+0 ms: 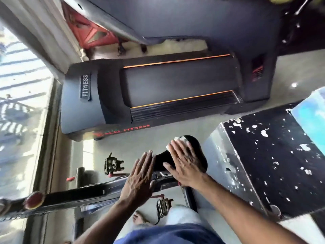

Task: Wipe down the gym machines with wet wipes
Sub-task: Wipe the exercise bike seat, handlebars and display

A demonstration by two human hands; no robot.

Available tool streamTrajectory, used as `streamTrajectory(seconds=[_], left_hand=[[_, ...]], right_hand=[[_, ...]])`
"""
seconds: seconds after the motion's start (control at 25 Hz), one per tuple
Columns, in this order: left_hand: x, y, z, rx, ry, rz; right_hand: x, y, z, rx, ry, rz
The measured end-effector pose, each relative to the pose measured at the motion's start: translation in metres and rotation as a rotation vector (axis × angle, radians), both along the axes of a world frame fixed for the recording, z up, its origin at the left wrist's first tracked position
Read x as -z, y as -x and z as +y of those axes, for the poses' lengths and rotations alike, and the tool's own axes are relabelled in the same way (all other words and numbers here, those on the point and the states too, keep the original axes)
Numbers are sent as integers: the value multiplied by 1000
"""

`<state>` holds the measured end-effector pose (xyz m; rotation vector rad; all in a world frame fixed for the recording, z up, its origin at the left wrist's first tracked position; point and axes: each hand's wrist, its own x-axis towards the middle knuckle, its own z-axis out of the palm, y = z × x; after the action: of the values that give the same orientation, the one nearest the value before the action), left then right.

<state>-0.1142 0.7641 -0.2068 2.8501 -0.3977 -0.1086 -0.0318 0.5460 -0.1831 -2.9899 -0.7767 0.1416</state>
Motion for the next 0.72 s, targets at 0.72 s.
streamTrajectory(seconds=[0.72], left_hand=[[-1,1,-1,-47,48,-5]], right_hand=[[-3,-75,-31,87,-181,134]])
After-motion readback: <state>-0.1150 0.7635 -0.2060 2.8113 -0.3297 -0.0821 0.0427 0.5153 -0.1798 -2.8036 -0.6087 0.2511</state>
